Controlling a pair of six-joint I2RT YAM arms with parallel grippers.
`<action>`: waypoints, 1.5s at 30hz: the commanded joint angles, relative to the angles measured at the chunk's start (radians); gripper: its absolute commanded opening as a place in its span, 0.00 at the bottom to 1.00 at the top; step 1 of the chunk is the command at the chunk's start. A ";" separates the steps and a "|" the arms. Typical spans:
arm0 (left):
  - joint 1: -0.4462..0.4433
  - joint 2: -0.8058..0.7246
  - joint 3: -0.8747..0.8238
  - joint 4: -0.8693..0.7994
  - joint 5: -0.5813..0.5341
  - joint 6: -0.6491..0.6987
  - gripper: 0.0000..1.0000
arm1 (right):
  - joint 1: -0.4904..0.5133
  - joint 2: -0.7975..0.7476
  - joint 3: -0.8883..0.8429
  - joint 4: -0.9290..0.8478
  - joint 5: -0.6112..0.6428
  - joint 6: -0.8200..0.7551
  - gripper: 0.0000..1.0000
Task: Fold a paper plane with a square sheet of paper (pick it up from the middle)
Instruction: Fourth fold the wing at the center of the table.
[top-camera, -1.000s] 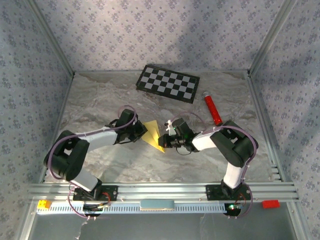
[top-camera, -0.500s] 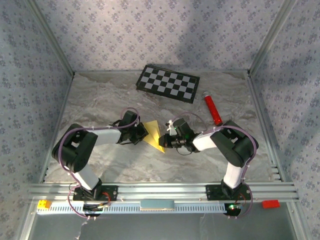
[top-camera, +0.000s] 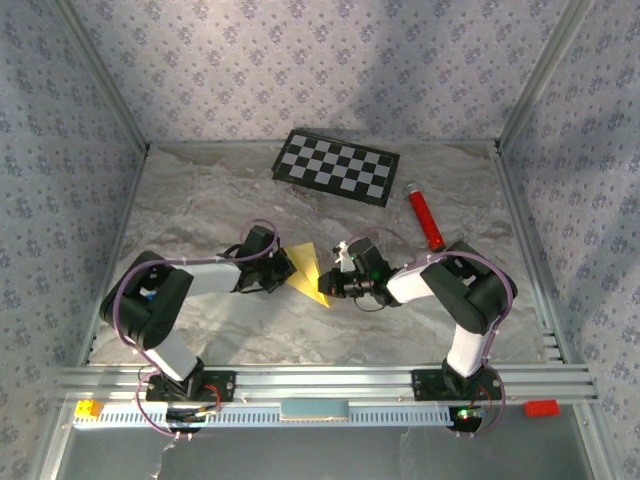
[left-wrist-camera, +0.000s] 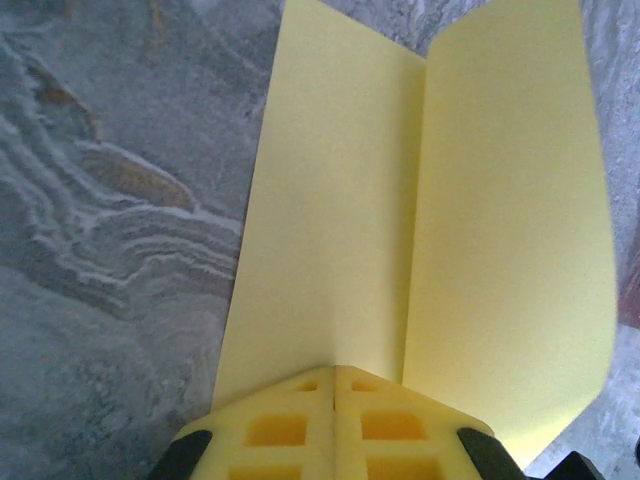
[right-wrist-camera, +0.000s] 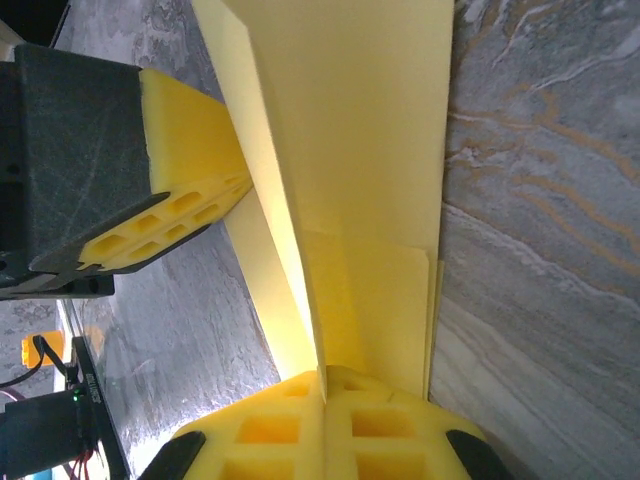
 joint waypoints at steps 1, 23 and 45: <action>-0.006 -0.022 -0.024 -0.091 -0.056 -0.014 0.01 | -0.005 0.005 -0.026 -0.007 -0.019 0.028 0.03; -0.013 -0.126 0.013 0.040 0.037 0.106 0.08 | -0.015 0.063 -0.014 -0.034 -0.054 0.047 0.02; -0.024 0.063 0.019 0.244 0.103 0.036 0.05 | -0.038 0.089 -0.003 -0.048 -0.089 0.068 0.02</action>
